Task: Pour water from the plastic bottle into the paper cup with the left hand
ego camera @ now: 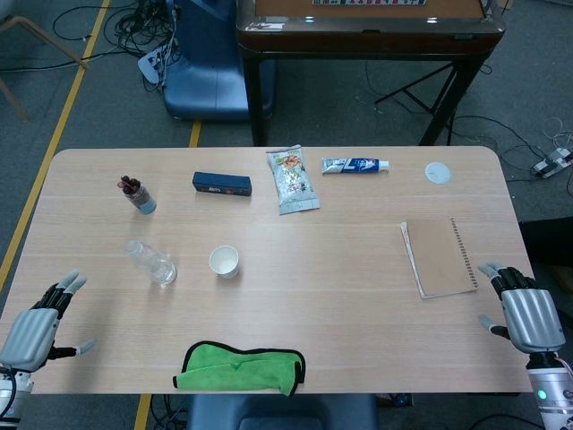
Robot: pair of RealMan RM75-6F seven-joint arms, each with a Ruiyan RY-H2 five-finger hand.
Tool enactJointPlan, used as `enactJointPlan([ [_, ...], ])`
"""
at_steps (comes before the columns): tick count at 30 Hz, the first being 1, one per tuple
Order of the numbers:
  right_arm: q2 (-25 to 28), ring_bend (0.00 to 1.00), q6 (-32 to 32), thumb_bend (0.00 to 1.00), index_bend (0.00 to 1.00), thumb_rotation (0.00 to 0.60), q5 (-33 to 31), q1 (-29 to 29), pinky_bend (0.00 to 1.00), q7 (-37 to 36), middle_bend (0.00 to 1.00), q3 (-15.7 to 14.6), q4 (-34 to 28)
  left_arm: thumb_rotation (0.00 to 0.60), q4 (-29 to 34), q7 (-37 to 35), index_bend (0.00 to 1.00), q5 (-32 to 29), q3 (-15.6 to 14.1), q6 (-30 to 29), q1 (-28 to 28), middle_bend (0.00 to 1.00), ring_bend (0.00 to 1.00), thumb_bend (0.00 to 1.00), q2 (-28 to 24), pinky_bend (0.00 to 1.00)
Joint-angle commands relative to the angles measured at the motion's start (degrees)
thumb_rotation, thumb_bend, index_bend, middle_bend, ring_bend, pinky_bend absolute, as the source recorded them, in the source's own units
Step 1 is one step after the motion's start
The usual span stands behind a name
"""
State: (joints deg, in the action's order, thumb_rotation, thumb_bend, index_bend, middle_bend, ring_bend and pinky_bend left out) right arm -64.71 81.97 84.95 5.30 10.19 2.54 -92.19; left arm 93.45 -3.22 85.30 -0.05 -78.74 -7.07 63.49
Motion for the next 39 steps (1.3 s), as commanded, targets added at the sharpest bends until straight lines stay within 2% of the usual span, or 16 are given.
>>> enactJointPlan([
  [1, -0.1, 0.21, -0.3, 0.01, 0.21, 0.6, 0.0, 0.1, 0.39, 0.1, 0.21, -0.1, 0.0, 0.6, 0.0, 0.1, 0.1, 0.0, 0.0, -0.1, 0.1, 0.04, 0.1, 0.01, 0.0, 0.32],
  [17, 0.6, 0.21, 0.3, 0.01, 0.21, 0.6, -0.5, -0.4, 0.39, -0.5, 0.21, 0.0, -0.5, 0.6, -1.1, 2.5, 0.11, -1.0, 0.0, 2.5, -1.3, 0.04, 0.1, 0.01, 3.3, 0.32],
  [26, 1.0, 0.21, 1.1, 0.01, 0.21, 0.6, -0.2, -0.8, 0.39, -1.0, 0.21, 0.0, -0.8, 0.6, -2.2, 1.0, 0.08, -2.7, 1.5, 4.7, -3.1, 0.04, 0.1, 0.01, 6.6, 0.33],
  [30, 1.1, 0.21, 1.5, 0.01, 0.21, 0.6, 0.0, -1.0, 0.39, -1.1, 0.21, 0.0, -0.8, 0.6, -2.1, -1.3, 0.06, -3.9, 2.4, 6.3, -4.2, 0.04, 0.13, 0.01, 7.4, 0.37],
  [39, 1.2, 0.21, 2.0, 0.01, 0.21, 0.6, 0.2, -1.4, 0.39, -0.9, 0.21, -0.2, -1.0, 0.6, -3.7, -4.9, 0.04, -5.7, 4.0, 8.1, -5.9, 0.04, 0.13, 0.01, 10.4, 0.37],
])
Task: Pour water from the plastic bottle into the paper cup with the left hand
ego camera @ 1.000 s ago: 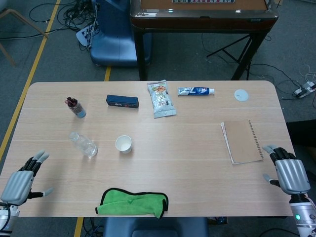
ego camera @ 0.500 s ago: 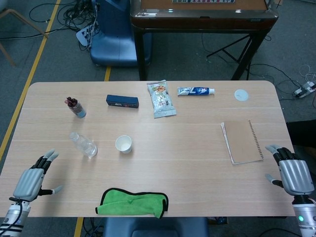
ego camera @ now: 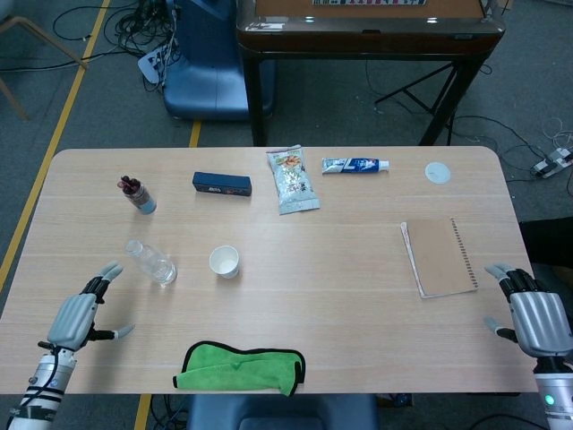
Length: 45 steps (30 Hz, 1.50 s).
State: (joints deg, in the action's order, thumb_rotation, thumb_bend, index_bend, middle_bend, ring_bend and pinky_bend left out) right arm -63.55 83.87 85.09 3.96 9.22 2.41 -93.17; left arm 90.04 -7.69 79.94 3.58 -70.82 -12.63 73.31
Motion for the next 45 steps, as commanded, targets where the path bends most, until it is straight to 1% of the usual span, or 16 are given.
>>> enactJointPlan([
  [1, 0.0, 0.21, 0.1, 0.01, 0.21, 0.6, 0.1, -0.1, 0.39, 0.1, 0.21, 0.0, 0.0, 0.6, -0.4, -0.5, 0.03, -0.5, 0.5, 0.3, -0.4, 0.04, 0.13, 0.0, 0.9, 0.37],
  [6, 0.1, 0.21, 0.3, 0.01, 0.21, 0.6, 0.1, -0.2, 0.39, 0.0, 0.21, 0.0, 0.0, 0.6, 0.0, -2.0, 0.0, -2.2, 1.4, 1.1, -1.0, 0.04, 0.11, 0.0, 1.9, 0.37],
  [9, 0.1, 0.21, 0.2, 0.01, 0.21, 0.6, 0.1, -0.2, 0.39, -0.1, 0.21, 0.0, 0.0, 0.6, 0.8, -2.2, 0.0, -3.7, 1.9, 1.9, -1.3, 0.02, 0.09, 0.0, 2.1, 0.36],
  [14, 0.1, 0.21, 0.2, 0.01, 0.21, 0.6, 0.3, -0.3, 0.39, -0.1, 0.21, -0.1, 0.0, 0.6, 1.9, 0.4, 0.0, -6.8, 3.2, 2.9, -2.2, 0.0, 0.06, 0.0, 2.7, 0.33],
  [19, 0.2, 0.21, 0.2, 0.01, 0.21, 0.6, 0.4, -0.3, 0.39, -0.1, 0.21, -0.1, -0.1, 0.6, 2.3, 3.6, 0.0, -10.2, 4.3, 3.3, -2.9, 0.0, 0.05, 0.0, 3.7, 0.32],
  [30, 0.2, 0.21, 0.1, 0.01, 0.21, 0.6, 0.5, -0.3, 0.39, 0.0, 0.21, -0.2, -0.1, 0.6, 0.6, 5.7, 0.0, -16.5, 6.6, 5.7, -4.6, 0.0, 0.04, 0.0, 5.6, 0.3],
  [45, 0.4, 0.21, 0.3, 0.01, 0.21, 0.6, 0.7, -0.5, 0.39, -0.3, 0.21, -0.2, -0.2, 0.6, -2.6, 9.4, 0.0, -21.2, 8.5, 7.5, -7.6, 0.0, 0.01, 0.0, 9.3, 0.3],
])
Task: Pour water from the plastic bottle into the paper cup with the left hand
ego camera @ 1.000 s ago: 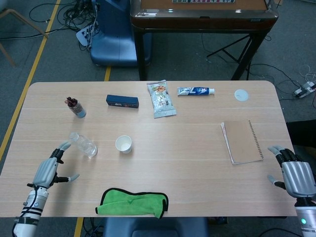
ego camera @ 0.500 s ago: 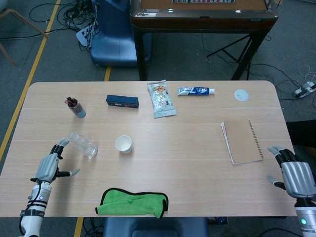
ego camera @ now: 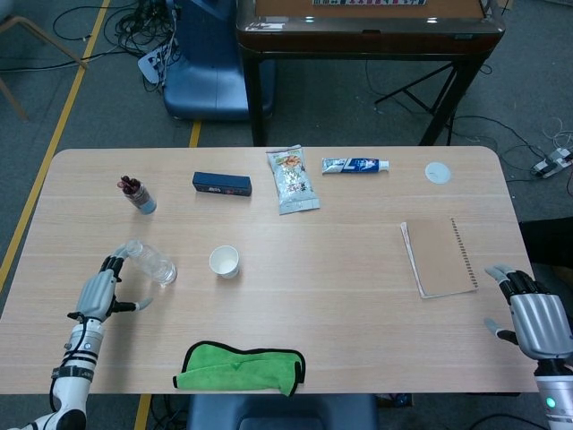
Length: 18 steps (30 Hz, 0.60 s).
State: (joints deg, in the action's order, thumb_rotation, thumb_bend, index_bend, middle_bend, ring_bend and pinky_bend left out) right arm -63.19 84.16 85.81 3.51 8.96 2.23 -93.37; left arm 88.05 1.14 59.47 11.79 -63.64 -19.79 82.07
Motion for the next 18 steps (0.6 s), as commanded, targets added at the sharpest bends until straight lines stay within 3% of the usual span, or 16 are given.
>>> enactJointPlan([
  [1, 0.0, 0.21, 0.0, 0.01, 0.21, 0.6, 0.0, 0.0, 0.39, 0.0, 0.21, 0.0, 0.0, 0.6, -0.8, 0.7, 0.0, -1.1, 0.4, 0.3, -0.6, 0.0, 0.01, 0.0, 0.8, 0.3],
  [18, 0.2, 0.21, -0.1, 0.01, 0.21, 0.6, 0.0, -0.1, 0.39, -0.3, 0.21, 0.0, 0.0, 0.6, -2.6, 1.0, 0.0, -4.2, 2.6, 1.3, -2.9, 0.0, 0.01, 0.0, 3.9, 0.3],
])
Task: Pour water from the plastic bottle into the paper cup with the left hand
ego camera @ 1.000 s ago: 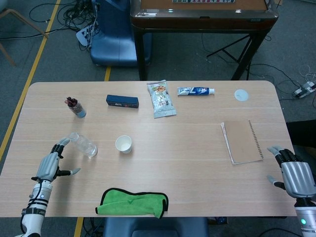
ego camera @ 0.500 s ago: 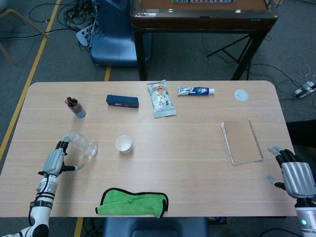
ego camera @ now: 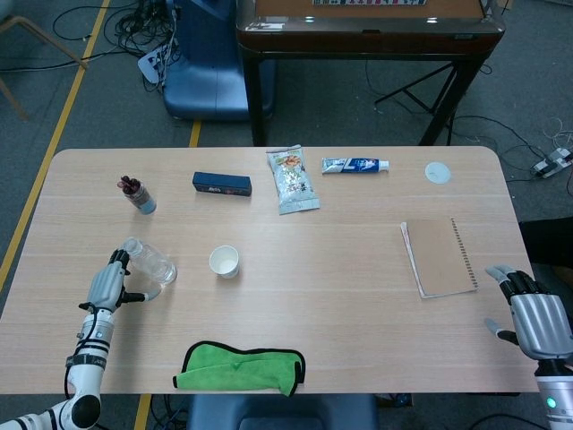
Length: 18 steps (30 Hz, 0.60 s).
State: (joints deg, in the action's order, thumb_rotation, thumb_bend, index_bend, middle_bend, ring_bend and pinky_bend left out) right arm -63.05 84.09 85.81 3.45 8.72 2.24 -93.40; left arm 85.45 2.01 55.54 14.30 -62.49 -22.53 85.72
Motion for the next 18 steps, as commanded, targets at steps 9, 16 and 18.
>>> enactJointPlan([
  [9, 0.1, 0.21, 0.0, 0.01, 0.21, 0.6, 0.1, 0.0, 0.39, -0.2, 0.21, 0.0, 0.0, 0.6, -0.4, 1.7, 0.0, -1.2, 0.9, -0.5, -1.5, 0.0, 0.01, 0.0, 2.2, 0.3],
  [16, 0.2, 0.21, 0.1, 0.01, 0.21, 0.6, 0.2, -0.1, 0.39, -0.4, 0.22, 0.0, -0.1, 0.6, -1.5, 2.1, 0.0, -3.0, 1.5, -0.5, -2.0, 0.0, 0.01, 0.0, 3.3, 0.3],
  [18, 0.3, 0.21, 0.1, 0.01, 0.21, 0.6, 0.2, -0.1, 0.39, -0.5, 0.22, 0.0, 0.0, 0.6, -1.9, 1.8, 0.0, -3.5, 1.8, -0.3, -2.1, 0.0, 0.01, 0.0, 3.6, 0.3],
])
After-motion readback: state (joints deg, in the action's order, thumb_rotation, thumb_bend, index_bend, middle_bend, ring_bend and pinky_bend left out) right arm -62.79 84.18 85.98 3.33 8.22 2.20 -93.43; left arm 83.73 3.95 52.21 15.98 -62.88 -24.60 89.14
